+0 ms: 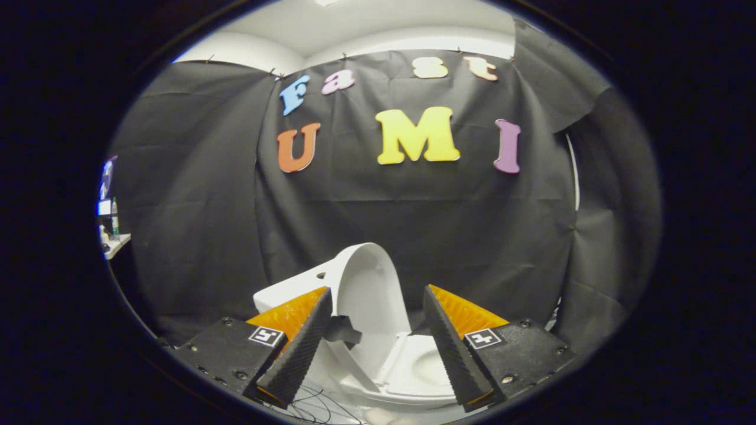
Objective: Open the toilet lid.
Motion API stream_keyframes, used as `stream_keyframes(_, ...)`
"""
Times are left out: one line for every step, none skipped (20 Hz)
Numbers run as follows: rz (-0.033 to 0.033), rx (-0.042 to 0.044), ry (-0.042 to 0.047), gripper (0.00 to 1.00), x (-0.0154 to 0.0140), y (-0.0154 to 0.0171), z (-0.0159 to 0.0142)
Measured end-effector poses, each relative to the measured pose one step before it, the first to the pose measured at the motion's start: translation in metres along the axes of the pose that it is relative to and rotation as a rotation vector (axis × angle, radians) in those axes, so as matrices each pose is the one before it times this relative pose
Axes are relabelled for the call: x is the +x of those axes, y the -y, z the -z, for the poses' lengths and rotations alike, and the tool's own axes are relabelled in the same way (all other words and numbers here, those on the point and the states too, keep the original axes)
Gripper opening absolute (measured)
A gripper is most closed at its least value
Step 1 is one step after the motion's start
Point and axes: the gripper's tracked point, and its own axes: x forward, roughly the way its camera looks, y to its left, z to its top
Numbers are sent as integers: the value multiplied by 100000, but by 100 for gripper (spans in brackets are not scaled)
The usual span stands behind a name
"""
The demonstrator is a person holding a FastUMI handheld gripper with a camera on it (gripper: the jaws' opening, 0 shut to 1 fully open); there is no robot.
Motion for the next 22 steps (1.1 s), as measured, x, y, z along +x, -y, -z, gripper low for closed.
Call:
stream_keyframes(2251, 208, 1241, 97, -766, 1309, 108)
stream_keyframes(2085, 90, 999, 96, -903, 1254, 129)
stream_keyframes(2369, 319, 661, 96, -729, 1522, 363)
stream_keyframes(1880, 395, -474, 96, -625, 1279, 503)
stream_keyframes(2378, 810, -988, 96, -545, 1216, 681)
stream_keyframes(1695, 1267, -895, 96, -606, 1259, 822)
stream_keyframes(1476, 1299, -928, 96, -613, 1149, 855)
stream_keyframes(1956, 599, -567, 96, -566, 1345, 897)
stream_keyframes(3527, 511, 291, 97, -593, 1634, 788)
stream_keyframes(3088, 316, 599, 96, -576, 1375, 674)
stream_keyframes(2033, 15, -647, 96, -454, 994, 1177)
stream_keyframes(1273, -56, -1967, 95, -323, 819, 1214)
stream_keyframes(787, 58, -2165, 93, -215, 547, 1328)
stream_keyframes(948, 108, -1740, 93, -222, 623, 767)
stream_keyframes(991, 125, -1141, 93, -157, 530, 569)
stream_keyframes(846, 465, -238, 93, -127, 446, 262)
stream_keyframes(492, 29, -453, 93, -65, 219, 204)
stream_keyframes(663, -364, -255, 93, -89, 205, 98)
stream_keyframes(351, -596, 437, 93, -8, 90, 60)
stream_keyframes(314, -542, 767, 93, -45, 86, -173)
stream_keyframes(-122, -578, 470, 93, 38, -112, -189)
stream_keyframes(282, -494, 89, 93, 44, -3, -95)
